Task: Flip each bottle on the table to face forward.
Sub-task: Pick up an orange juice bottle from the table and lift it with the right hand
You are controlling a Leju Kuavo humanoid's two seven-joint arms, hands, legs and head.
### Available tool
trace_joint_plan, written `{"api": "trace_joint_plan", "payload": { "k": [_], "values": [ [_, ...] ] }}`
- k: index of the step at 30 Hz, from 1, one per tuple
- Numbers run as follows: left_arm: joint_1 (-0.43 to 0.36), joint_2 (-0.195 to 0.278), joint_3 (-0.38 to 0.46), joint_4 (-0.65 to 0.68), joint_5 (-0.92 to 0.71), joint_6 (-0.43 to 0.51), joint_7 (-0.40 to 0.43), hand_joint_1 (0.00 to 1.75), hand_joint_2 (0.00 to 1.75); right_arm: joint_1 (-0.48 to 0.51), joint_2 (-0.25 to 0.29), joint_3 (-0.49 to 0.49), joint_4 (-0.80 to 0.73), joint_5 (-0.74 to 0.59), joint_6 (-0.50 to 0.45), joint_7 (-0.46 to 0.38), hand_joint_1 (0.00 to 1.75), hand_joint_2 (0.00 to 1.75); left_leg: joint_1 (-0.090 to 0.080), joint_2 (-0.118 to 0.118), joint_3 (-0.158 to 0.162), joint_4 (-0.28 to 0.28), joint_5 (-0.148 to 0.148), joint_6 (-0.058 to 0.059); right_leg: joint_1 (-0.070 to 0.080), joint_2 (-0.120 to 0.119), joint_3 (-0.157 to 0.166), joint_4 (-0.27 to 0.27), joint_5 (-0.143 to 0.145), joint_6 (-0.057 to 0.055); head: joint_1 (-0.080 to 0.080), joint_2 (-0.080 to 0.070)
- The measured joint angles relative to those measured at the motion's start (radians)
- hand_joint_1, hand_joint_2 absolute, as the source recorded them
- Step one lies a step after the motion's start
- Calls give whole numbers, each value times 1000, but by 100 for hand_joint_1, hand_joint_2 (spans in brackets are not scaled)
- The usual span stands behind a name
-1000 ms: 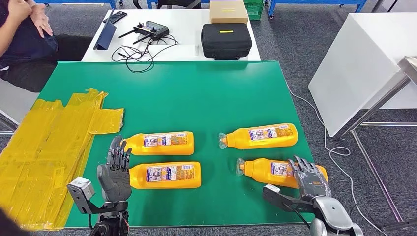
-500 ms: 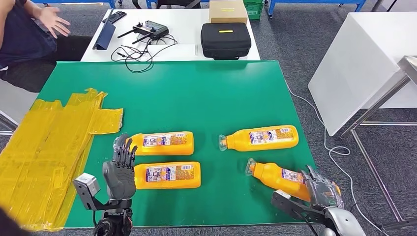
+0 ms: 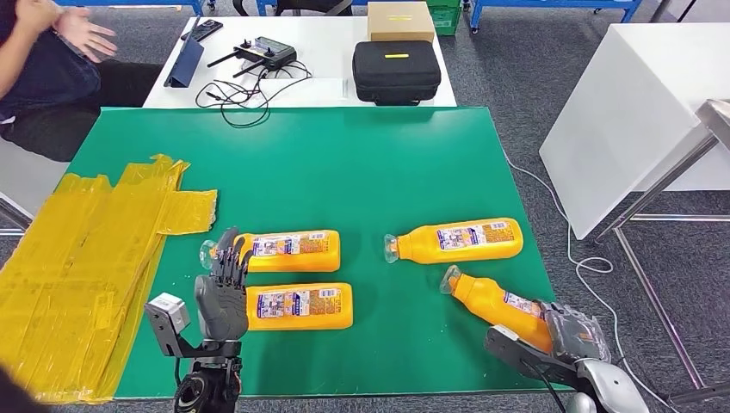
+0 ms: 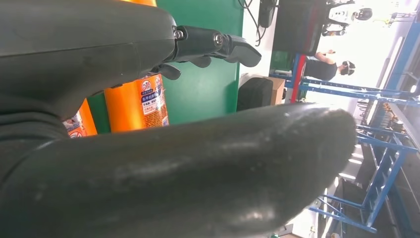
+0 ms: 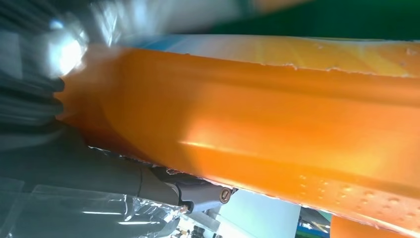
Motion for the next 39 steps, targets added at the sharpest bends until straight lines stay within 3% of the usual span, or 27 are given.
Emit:
{"api": "trace_joint_plan", "payload": {
  "k": [9, 12, 14, 16, 18, 21, 23, 28, 34, 39],
  "values": [
    [-11, 0, -2, 21, 1, 2, -6, 0, 0, -15, 2, -6, 26, 0, -10, 0, 175, 175, 0, 0, 1, 0, 0, 0, 1, 0, 2, -2, 0, 0, 0, 0],
    [-28, 0, -5, 49, 14, 4, -17, 0, 0, -66, 4, -29, 101, -16, -81, -70, 175, 175, 1, 3, 2, 0, -1, 1, 1, 3, 4, -2, 1, 1, 0, 0],
    [-41, 1, -6, 69, 35, 6, -22, 0, 87, -116, 10, -54, 153, -91, -104, -179, 175, 175, 1, 6, 2, 0, -1, 1, 1, 6, 4, -3, 3, 3, 1, 0],
    [-53, 5, -6, 86, 60, 6, -27, 0, 175, -150, 27, -65, 158, -251, -37, -305, 175, 175, 1, 7, 2, 0, 0, 2, 0, 9, 4, -3, 5, 5, 1, 0],
    [-64, 14, -6, 101, 91, 5, -37, 0, 175, -152, 53, -37, 105, -465, 88, -386, 175, 175, 0, 7, -1, 0, 2, 3, -1, 9, 2, -2, 6, 7, 0, 0],
    [-75, 36, -4, 116, 139, 5, -54, 0, 175, -152, 83, 75, -17, -743, 168, -379, 175, 175, 1, 4, -7, 0, 7, 2, -2, 6, -4, -1, 7, 7, -1, 0],
    [-75, 51, -1, 118, 162, 5, -61, 0, 175, -184, 88, 167, -75, -834, 108, -321, 175, 175, 2, 4, -9, 0, 8, 1, 0, 6, -7, 0, 8, 5, 0, 0],
    [-56, 72, 4, 74, 181, 8, -49, 0, 175, -298, 88, 368, -76, -868, -139, -237, 175, 175, 2, 4, -11, 0, 8, 0, 0, 6, -10, 1, 8, 4, 0, 0],
    [-30, 73, 4, -2, 175, 17, -18, 0, 175, -389, 114, 560, 26, -930, -262, -192, 175, 175, 2, 3, -12, 0, 8, 0, 0, 5, -11, 1, 8, 4, 0, 0],
    [-9, 72, -8, -52, 162, 13, 8, 0, 175, -487, 158, 652, 227, -936, -330, -137, 175, 175, 2, 3, -13, 0, 9, 0, 0, 5, -12, 1, 8, 4, 0, 0]
  ]
}}
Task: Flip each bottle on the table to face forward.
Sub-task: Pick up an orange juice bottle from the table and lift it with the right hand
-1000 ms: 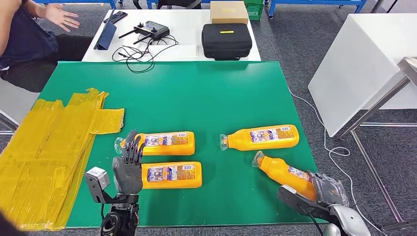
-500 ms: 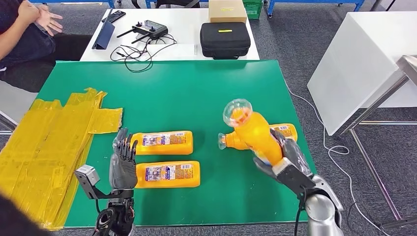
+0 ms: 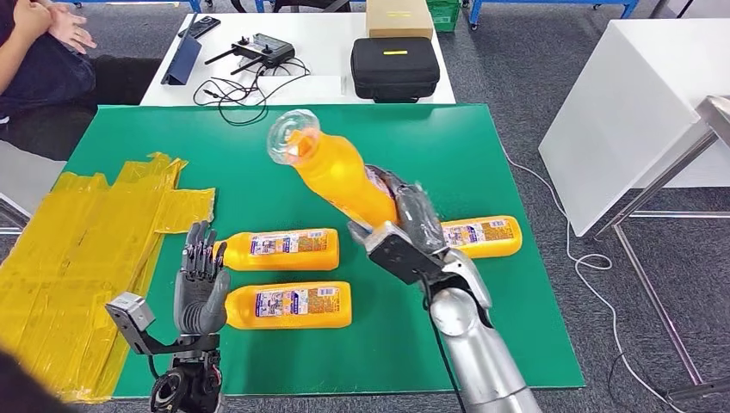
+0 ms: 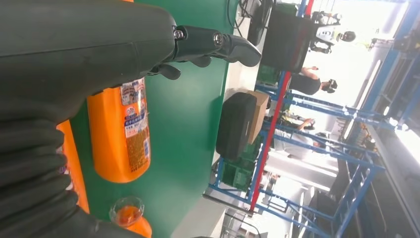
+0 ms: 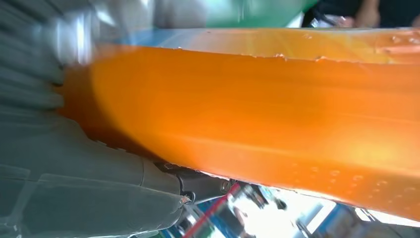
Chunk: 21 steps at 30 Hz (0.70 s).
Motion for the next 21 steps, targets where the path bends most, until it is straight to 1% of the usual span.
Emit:
{"api": "trace_joint_plan", "payload": {
  "k": [5, 10, 15, 21],
  "values": [
    [-10, 0, -36, 0, -4, -8, 10, 0, 175, -91, 27, 33, 207, 7, -47, 18, 175, 175, 0, -2, 0, 0, 1, 0, 0, -1, 0, 0, 0, 0, 0, 0],
    [-55, 0, -73, 40, 1, -18, 0, 0, 175, -126, 42, 54, 354, 34, -60, 37, 175, 175, 0, -2, -1, 0, 1, 0, 0, -1, 0, 0, 0, 0, 0, 0],
    [-78, 0, -96, 72, 12, -19, -10, 0, 175, -128, 70, 85, 438, 74, -84, 45, 175, 175, 0, -2, -3, 0, 0, 0, 0, -1, -3, 0, 0, 0, 0, 0],
    [-85, 0, -109, 87, 15, -19, -11, 0, 175, -128, 98, 110, 476, 88, -96, 55, 175, 175, 0, -2, -4, 0, 1, 0, 0, -1, -4, 0, 0, 0, 0, 0]
  ]
}}
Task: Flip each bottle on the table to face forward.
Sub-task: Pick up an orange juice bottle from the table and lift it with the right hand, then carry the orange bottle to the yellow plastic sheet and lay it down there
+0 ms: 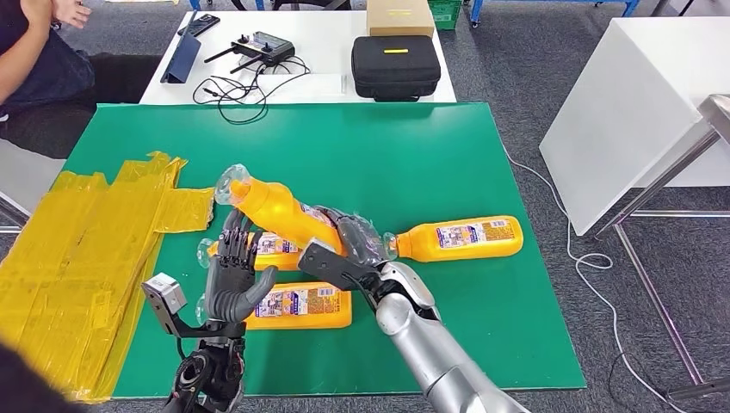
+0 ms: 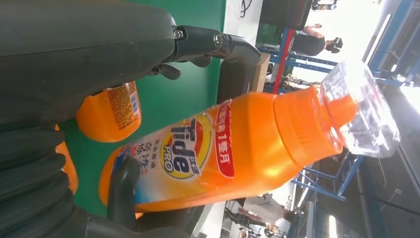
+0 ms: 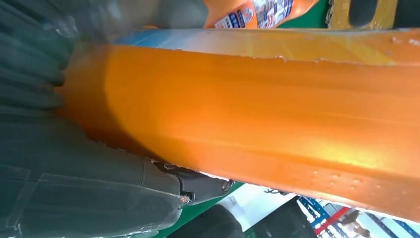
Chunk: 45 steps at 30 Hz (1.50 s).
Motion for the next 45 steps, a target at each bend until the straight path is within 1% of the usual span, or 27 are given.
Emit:
{"api": "trace_joint_plan", "payload": {
  "k": [6, 10, 14, 19, 23, 27, 31, 32, 33, 35, 36, 37, 45],
  "values": [
    [-1, 0, -3, 4, 4, 8, 0, 0, 175, 3, 12, 20, 17, 26, -3, 0, 175, 175, 0, 0, 0, 0, 0, 0, 0, 0, 0, 0, 0, 0, 0, 0],
    [0, 2, -9, 4, 20, 14, 2, 0, 175, 25, 40, 67, 19, 78, -18, 7, 175, 175, 0, 0, -1, 0, 0, 0, 0, 0, -1, 0, 0, 0, 0, 0],
    [-2, 3, -12, 5, 32, 15, 11, 0, 175, 37, 60, 120, 19, 101, -39, 35, 175, 175, 0, 0, -1, 0, 0, 0, 0, 0, -2, 0, 0, 0, 0, 0],
    [-10, 2, -17, 4, 46, 29, 26, 0, 175, 54, 77, 246, 15, 45, -73, 120, 175, 175, 0, 1, -1, 0, 0, 0, 0, 0, -2, 0, 0, 0, 0, 0],
    [16, 3, -4, -18, 57, 46, 30, 0, 175, 56, 75, 373, 10, -13, -96, 178, 175, 175, 0, 1, -1, 0, 0, 0, 0, 0, -2, 0, 0, 0, 0, 0],
    [63, 9, 13, -58, 72, 53, 29, 0, 175, 55, 70, 462, 9, -50, -101, 200, 175, 175, 0, 1, -1, 0, 0, 0, 0, 1, -2, 0, 0, 0, 0, 0],
    [102, 14, 23, -90, 80, 53, 25, 0, 175, 53, 68, 509, 9, -68, -101, 203, 175, 175, 0, 2, 0, 0, 0, 0, 0, 1, -1, 0, 0, 0, 0, 0],
    [108, 15, 25, -95, 81, 53, 24, 3, 175, 53, 68, 516, 9, -70, -101, 203, 175, 175, 0, 2, 0, 0, 0, 0, 0, 1, -1, 0, 0, 0, 0, 0],
    [114, 15, 26, -99, 82, 53, 24, 41, 175, 53, 67, 522, 9, -73, -101, 203, 175, 175, 0, 2, 0, 0, 0, 0, 0, 1, -1, 0, 0, 0, 0, 0],
    [123, 16, 27, -106, 87, 53, 20, 129, 175, 52, 66, 532, 10, -77, -101, 203, 175, 175, 0, 3, 0, 0, 0, 0, 0, 1, -1, 0, 0, 0, 0, 0],
    [128, 17, 28, -110, 91, 53, 17, 169, 175, 51, 66, 537, 12, -80, -101, 201, 175, 175, 0, 3, 1, 0, 0, 0, 0, 1, -1, 0, 0, 0, 0, 0],
    [133, 19, 28, -113, 95, 53, 14, 175, 175, 50, 66, 542, 13, -84, -101, 199, 175, 175, 0, 3, 1, 0, 0, 0, 0, 1, -1, 0, 0, 0, 0, 0],
    [142, 22, 28, -119, 101, 52, 8, 175, 175, 48, 66, 550, 17, -91, -101, 192, 175, 175, 0, 3, 1, 0, 0, -1, 0, 1, -1, 0, 0, 0, 0, 0]
  ]
}}
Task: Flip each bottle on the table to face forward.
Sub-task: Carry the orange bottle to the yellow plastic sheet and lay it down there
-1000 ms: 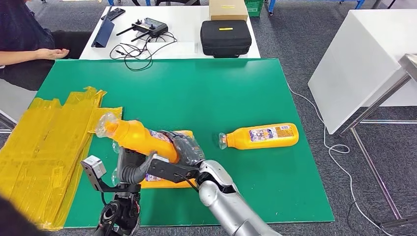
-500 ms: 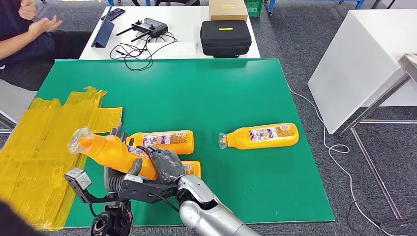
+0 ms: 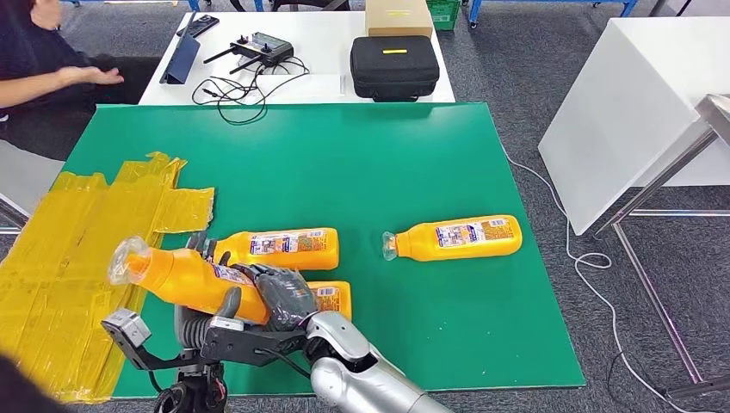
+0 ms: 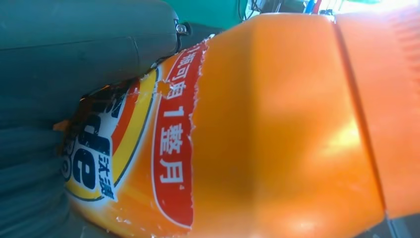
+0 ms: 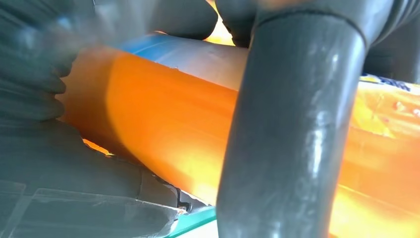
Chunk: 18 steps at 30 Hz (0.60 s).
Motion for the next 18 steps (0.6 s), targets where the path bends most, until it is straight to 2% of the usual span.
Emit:
{"api": "trace_joint_plan", "payload": {
  "k": [7, 8, 11, 12, 18],
  "values": [
    [23, 12, 0, -13, 30, -8, -25, 175, 175, -10, 0, 13, 32, -19, 0, -56, 171, 175, 0, 0, 0, 0, 0, 0, 0, 0, 0, 0, 0, 0, 0, 0],
    [25, 13, 1, -14, 32, -10, -28, 175, 175, -11, 0, 13, 35, -19, 0, -62, 129, 175, 0, 0, 0, 0, 0, 0, 0, 0, 0, 0, 0, 0, 0, 0],
    [29, 15, 2, -22, 31, -10, -27, 175, 175, -11, 0, 13, 39, -21, -1, -72, 1, 44, 0, 0, 0, 0, 0, 0, 0, 0, 0, 0, 0, 0, 0, 0],
    [32, 17, 4, -27, 29, -9, -26, 175, 175, -10, 0, 12, 41, -25, -1, -81, 0, 0, 0, 0, 0, 0, 0, 0, 0, 0, 0, 0, 0, 0, 0, 0],
    [38, 31, 19, -77, -14, 14, -13, 175, 175, -6, -2, -16, 48, -51, 7, -143, 0, 0, 0, 0, -1, 0, 0, 0, 0, 0, -1, 0, 0, 0, 0, 0]
  ]
}}
